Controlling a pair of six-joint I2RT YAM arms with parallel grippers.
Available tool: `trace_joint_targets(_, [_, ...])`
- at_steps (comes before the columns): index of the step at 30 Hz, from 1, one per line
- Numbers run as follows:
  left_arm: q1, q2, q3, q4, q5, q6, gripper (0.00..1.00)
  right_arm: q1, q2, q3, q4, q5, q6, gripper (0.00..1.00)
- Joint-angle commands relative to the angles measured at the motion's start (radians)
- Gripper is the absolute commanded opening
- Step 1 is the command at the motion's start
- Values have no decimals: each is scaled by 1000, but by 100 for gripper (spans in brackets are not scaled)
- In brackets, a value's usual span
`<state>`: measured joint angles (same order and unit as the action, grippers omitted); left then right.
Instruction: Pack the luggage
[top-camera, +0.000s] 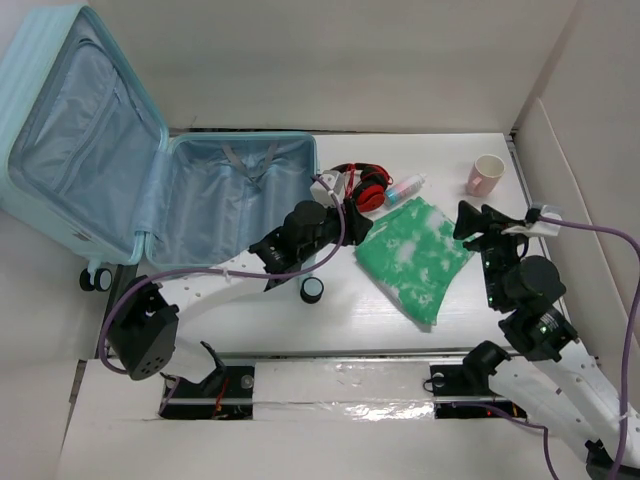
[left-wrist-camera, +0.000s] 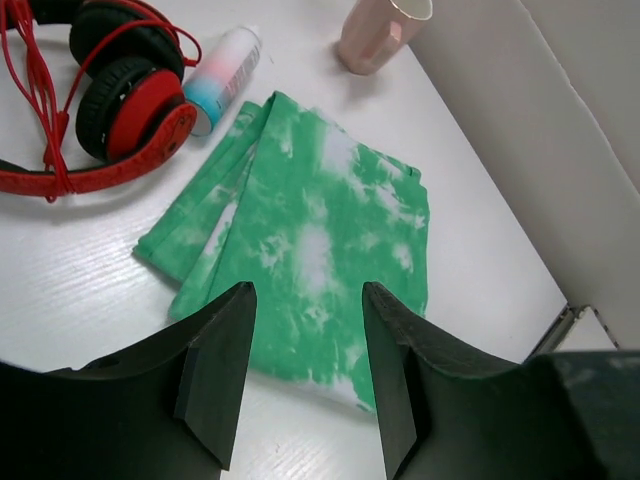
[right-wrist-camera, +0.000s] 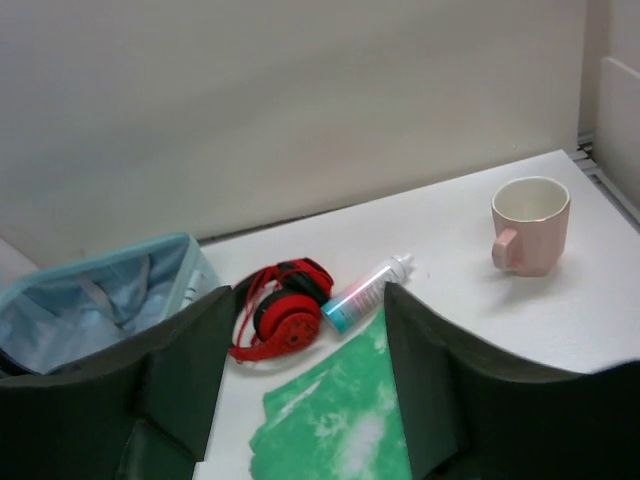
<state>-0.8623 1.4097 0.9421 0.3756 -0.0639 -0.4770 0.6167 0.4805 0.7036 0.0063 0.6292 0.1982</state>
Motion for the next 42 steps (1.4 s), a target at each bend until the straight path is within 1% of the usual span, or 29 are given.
trace_joint_targets(1, [-12, -40, -25, 55, 35, -61, 43, 0, 24, 7, 9, 23, -11, 57])
trace_joint_targets(2, [-12, -40, -41, 55, 50, -72, 39, 0, 30, 2, 9, 21, -11, 48])
trace_joint_targets(3, [-12, -37, -51, 59, 58, -87, 35, 0, 33, -3, 11, 23, -13, 28])
trace_joint_targets(4, [-26, -38, -61, 59, 58, -95, 30, 0, 33, -6, 9, 21, -11, 21])
trace_joint_targets(5, [-36, -40, -87, 60, 58, -100, 16, 0, 36, -9, 8, 20, -11, 16])
trace_joint_targets(6, [-72, -47, -101, 62, 8, -112, 7, 0, 38, -10, 1, 17, -10, 14])
trace_joint_targets(7, [-95, -48, -112, 60, -29, -114, 0, 0, 40, -10, -2, 17, -9, 14])
trace_joint_targets(8, [-121, -49, -120, 51, -75, -115, 0, 0, 40, -10, -3, 17, -8, 13])
trace_joint_targets(9, [-148, -40, -117, 16, -170, -117, 0, 0, 41, -10, -3, 15, -8, 12])
trace_joint_targets(10, [-202, -28, -111, -4, -212, -121, 0, 0, 41, -10, -3, 10, -8, 11])
trace_joint_targets(11, [-227, -15, -86, -26, -256, -127, 0, 0, 41, -10, -3, 10, -8, 11])
trace_joint_targets(12, [-247, 24, -72, -71, -328, -138, 0, 0, 41, -10, -3, 9, -8, 10])
trace_joint_targets(13, [-273, 47, -57, -98, -352, -152, 0, 0, 41, -10, -3, 9, -8, 10])
trace_joint_targets(15, [-282, 108, -6, -166, -391, -215, 0, 0, 44, -4, -3, 9, -9, 10])
trace_joint_targets(16, [-291, 127, 7, -187, -398, -236, 0, 0, 46, -1, -41, 7, -8, 11])
trace_joint_targets(17, [-291, 142, 27, -207, -405, -292, 0, 0, 46, -1, -45, 4, -6, 12])
trace_joint_targets(18, [-291, 153, 27, -219, -416, -311, 0, 0, 44, -4, -46, 3, -6, 15])
trace_joint_targets(19, [-300, 155, 21, -201, -421, -318, 0, 0, 43, -7, -46, -2, -8, 26])
trace_joint_targets(21, [-300, 152, -15, -115, -397, -315, 0, 0, 41, -13, -49, -5, -8, 39])
trace_joint_targets(22, [-300, 153, -20, -101, -386, -322, 0, 0, 41, -13, -49, -6, -8, 49])
trace_joint_targets(25, [-300, 190, 7, -121, -358, -382, 0, 0, 40, -15, -46, -22, -11, 59])
trace_joint_targets(26, [-300, 202, 27, -129, -350, -396, 21, 0, 41, -16, -46, -34, -14, 59])
trace_joint_targets(28, [-300, 244, 50, -168, -344, -448, 46, 0, 43, -13, -48, -45, -14, 61])
trace_joint_targets(29, [-300, 268, 72, -194, -343, -460, 71, 0, 43, -12, -48, -55, -16, 61])
trace_joint_targets(30, [-300, 281, 81, -207, -341, -472, 79, 0, 43, -13, -48, -60, -16, 61])
trace_joint_targets(32, [-300, 307, 112, -233, -340, -508, 90, 0, 43, -15, -46, -78, -17, 61])
trace_joint_targets(37, [-300, 396, 173, -302, -336, -564, 89, 0, 29, -19, -42, -106, -17, 61])
trace_joint_targets(42, [-281, 495, 256, -375, -390, -612, 81, 0, -5, -30, -46, -125, -14, 61])
